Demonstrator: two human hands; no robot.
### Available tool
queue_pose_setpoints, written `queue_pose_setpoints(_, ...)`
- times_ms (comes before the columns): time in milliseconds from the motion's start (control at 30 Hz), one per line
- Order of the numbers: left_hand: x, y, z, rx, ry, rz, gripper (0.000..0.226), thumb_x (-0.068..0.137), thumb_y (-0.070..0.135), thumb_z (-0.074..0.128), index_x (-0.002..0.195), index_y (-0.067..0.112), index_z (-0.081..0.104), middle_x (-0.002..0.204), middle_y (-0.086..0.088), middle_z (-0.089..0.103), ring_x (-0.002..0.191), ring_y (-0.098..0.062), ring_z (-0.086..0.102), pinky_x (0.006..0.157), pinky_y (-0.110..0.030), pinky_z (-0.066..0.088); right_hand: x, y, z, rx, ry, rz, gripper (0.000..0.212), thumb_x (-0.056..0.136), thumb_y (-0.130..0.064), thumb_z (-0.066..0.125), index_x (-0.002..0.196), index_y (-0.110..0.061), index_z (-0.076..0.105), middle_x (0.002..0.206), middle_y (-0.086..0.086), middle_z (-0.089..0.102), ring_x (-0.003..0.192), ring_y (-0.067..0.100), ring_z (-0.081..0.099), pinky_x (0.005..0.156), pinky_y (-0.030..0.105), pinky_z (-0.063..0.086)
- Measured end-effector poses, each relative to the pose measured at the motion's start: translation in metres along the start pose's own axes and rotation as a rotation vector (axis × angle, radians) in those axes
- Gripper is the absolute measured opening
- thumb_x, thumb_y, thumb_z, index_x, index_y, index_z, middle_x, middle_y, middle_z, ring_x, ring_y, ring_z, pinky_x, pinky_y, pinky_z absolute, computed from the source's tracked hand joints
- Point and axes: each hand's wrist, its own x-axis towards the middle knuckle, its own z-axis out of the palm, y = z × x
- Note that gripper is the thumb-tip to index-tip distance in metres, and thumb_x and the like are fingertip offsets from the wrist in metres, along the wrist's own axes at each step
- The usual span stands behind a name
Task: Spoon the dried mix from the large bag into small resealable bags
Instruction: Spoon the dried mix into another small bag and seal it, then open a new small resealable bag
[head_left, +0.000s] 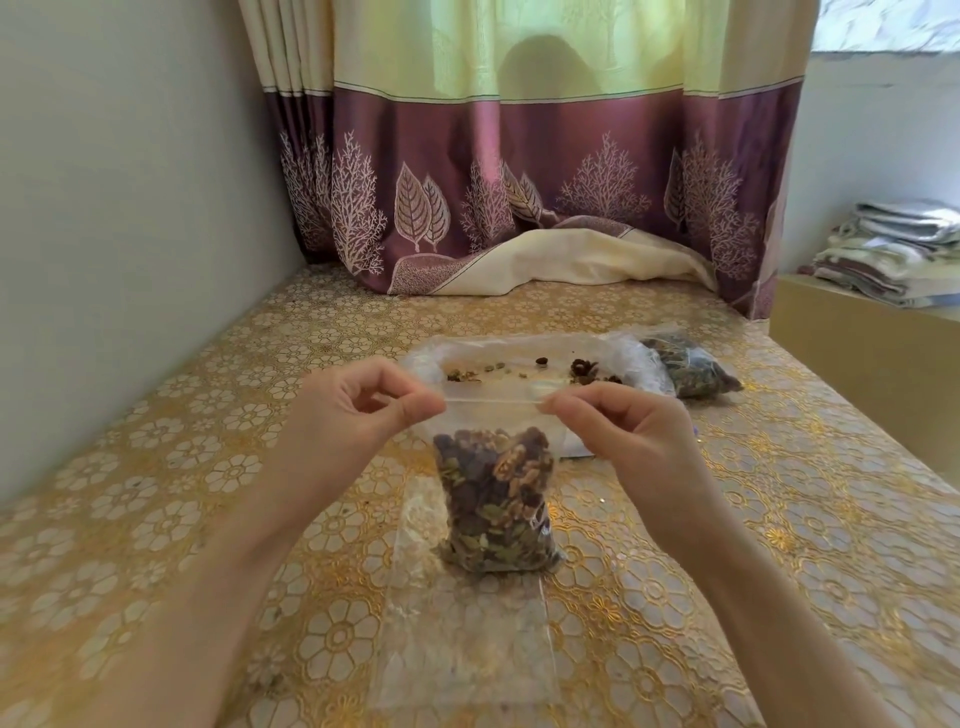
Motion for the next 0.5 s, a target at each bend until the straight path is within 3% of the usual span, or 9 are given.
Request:
queue_pose_setpoints(67, 0.001, -0.006, 0.001, -0.088, -0.228, -0.133, 0.038, 0.060, 0.047, 0.070, 0.090, 0.025, 0.066, 0.088, 0.007, 0.073, 0.077, -0.009, 0.068, 0.066, -0.020, 0.053, 0.000, 0.004, 0.001, 0.070, 0.047, 0.033, 0.023, 0.071, -0.044, 0.065, 0.084, -0.030, 0.078, 0.054, 0.001, 0.049, 0.056, 0.020, 0.036, 0.054, 0.024, 0.034)
queue_pose_setpoints(133, -0.001, -0.012, 0.005, -0.088, -0.494, -0.244, 0.054, 0.067, 0.047, 0.074, 0.114, 0.026, 0.055, 0.103, 0.013, 0.071, 0.095, -0.005, 0.067, 0.075, -0.015, 0.052, -0.001, 0.007, 0.004, 0.166, 0.059, 0.082, 0.022, 0.076, -0.037, 0.064, 0.088, -0.026, 0.078, 0.058, 0.001, 0.049, 0.056, 0.020, 0.039, 0.054, 0.026, 0.035)
queue_pose_setpoints(200, -0.003, -0.017, 0.010, -0.079, -0.582, -0.268, 0.056, 0.067, 0.040, 0.079, 0.117, 0.031, 0.054, 0.107, 0.015, 0.069, 0.101, -0.004, 0.064, 0.079, -0.016, 0.051, 0.000, 0.010, 0.006, 0.226, 0.067, 0.111, 0.025, 0.080, -0.030, 0.060, 0.098, -0.022, 0.075, 0.062, -0.001, 0.057, 0.057, 0.013, 0.049, 0.053, 0.022, 0.043)
queue_pose_setpoints(267, -0.004, -0.019, 0.014, -0.118, -0.527, -0.260, 0.055, 0.065, 0.033, 0.081, 0.114, 0.028, 0.058, 0.107, 0.010, 0.070, 0.101, -0.007, 0.065, 0.080, -0.018, 0.052, 0.000, 0.013, 0.010, 0.217, 0.132, 0.133, 0.028, 0.084, -0.029, 0.059, 0.109, -0.022, 0.067, 0.065, -0.002, 0.064, 0.058, 0.009, 0.057, 0.056, 0.019, 0.048)
queue_pose_setpoints(367, -0.004, -0.019, 0.018, -0.196, -0.355, -0.249, 0.048, 0.059, 0.028, 0.079, 0.104, 0.022, 0.065, 0.097, 0.004, 0.073, 0.091, -0.011, 0.069, 0.071, -0.019, 0.054, -0.006, 0.018, 0.019, 0.032, 0.221, 0.106, 0.038, 0.077, -0.042, 0.063, 0.108, -0.022, 0.057, 0.079, -0.001, 0.071, 0.070, 0.007, 0.066, 0.062, 0.020, 0.054)
queue_pose_setpoints(433, -0.003, -0.018, 0.023, -0.249, -0.209, -0.245, 0.046, 0.055, 0.033, 0.079, 0.098, 0.020, 0.067, 0.090, 0.003, 0.074, 0.083, -0.013, 0.070, 0.064, -0.019, 0.054, -0.012, 0.019, 0.027, -0.091, 0.168, 0.062, 0.044, 0.074, -0.052, 0.063, 0.109, -0.028, 0.053, 0.095, -0.005, 0.068, 0.085, 0.001, 0.066, 0.069, 0.021, 0.055)
queue_pose_setpoints(500, -0.002, -0.019, 0.025, -0.300, -0.085, -0.239, 0.043, 0.058, 0.034, 0.077, 0.096, 0.019, 0.067, 0.088, 0.001, 0.074, 0.080, -0.016, 0.071, 0.062, -0.019, 0.054, -0.017, 0.022, 0.037, -0.225, 0.030, 0.020, 0.061, 0.075, -0.062, 0.059, 0.128, -0.034, 0.046, 0.125, -0.011, 0.056, 0.111, -0.006, 0.054, 0.086, 0.018, 0.051)
